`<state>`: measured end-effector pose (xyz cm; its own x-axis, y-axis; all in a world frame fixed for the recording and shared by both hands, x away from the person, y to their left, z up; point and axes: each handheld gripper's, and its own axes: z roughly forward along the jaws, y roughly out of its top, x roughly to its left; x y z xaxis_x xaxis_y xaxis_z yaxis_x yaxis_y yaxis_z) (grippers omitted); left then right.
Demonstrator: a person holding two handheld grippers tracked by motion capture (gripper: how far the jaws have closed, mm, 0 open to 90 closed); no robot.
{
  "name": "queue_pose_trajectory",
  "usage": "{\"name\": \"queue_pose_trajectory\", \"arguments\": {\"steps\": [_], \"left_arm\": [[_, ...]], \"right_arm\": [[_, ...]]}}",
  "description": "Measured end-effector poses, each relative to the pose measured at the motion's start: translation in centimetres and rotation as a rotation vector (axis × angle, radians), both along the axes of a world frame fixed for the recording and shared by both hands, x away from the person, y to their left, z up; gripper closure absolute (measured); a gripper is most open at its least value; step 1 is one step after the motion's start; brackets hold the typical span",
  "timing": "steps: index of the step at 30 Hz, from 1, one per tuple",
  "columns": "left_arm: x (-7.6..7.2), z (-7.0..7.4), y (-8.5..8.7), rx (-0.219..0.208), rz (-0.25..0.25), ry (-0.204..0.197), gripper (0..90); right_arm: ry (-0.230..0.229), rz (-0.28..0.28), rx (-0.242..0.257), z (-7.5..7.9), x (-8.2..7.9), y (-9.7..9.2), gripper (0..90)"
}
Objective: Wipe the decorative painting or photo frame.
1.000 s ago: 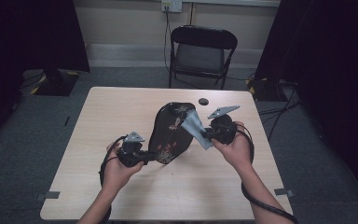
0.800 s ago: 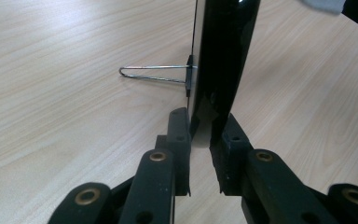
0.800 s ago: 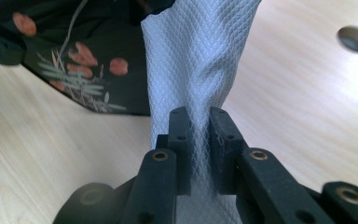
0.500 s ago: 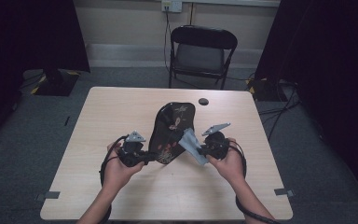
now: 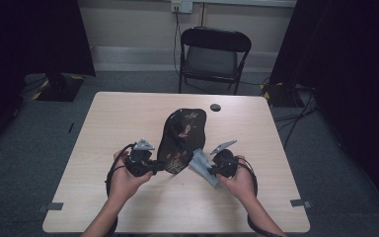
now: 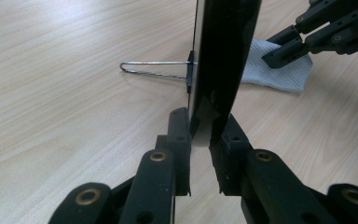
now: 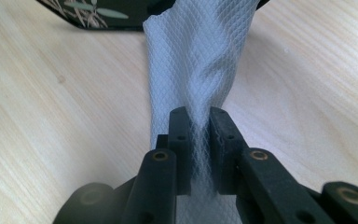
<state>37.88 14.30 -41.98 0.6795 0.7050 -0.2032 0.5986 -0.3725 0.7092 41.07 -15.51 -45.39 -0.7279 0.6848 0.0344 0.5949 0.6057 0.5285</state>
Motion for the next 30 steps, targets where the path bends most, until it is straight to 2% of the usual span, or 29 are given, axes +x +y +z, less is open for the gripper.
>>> {"name": "queue_pose_trajectory", "arguments": {"steps": [4, 6, 9, 14, 17, 21, 25, 28, 30], "left_arm": [[0.0, 0.0, 0.1, -0.001, 0.003, 0.0, 78.6], [0.0, 0.0, 0.0, 0.0, 0.004, 0.0, 78.6], [0.0, 0.0, 0.1, 0.0, 0.005, 0.001, 78.6], [0.0, 0.1, -0.1, 0.006, 0.001, 0.004, 78.6], [0.0, 0.1, 0.0, 0.008, 0.003, 0.007, 78.6], [0.0, 0.1, 0.0, 0.007, 0.001, 0.004, 78.6], [0.0, 0.1, 0.0, 0.007, 0.0, 0.004, 78.6], [0.0, 0.1, 0.0, 0.008, -0.002, 0.003, 78.6], [-0.1, 0.0, 0.0, 0.006, -0.002, -0.001, 78.6]], "right_arm": [[-0.01, 0.009, -0.004, 1.0, -0.1, -0.2, 81.1], [-0.029, 0.009, 0.002, 2.3, -0.1, -0.6, 81.1], [-0.057, 0.003, 0.005, 4.3, 0.0, -1.1, 81.1], [-0.143, -0.003, 0.017, 8.9, 0.0, -1.6, 81.1], [-0.188, -0.008, 0.05, 11.7, 0.2, -1.7, 81.1], [-0.231, -0.001, 0.075, 14.4, 0.4, -1.4, 81.1], [-0.27, 0.004, 0.105, 16.2, 0.6, -0.5, 81.1], [-0.271, 0.015, 0.106, 16.3, 0.6, 0.2, 81.1], [-0.267, 0.019, 0.09, 16.0, 0.7, 0.7, 81.1]]}}
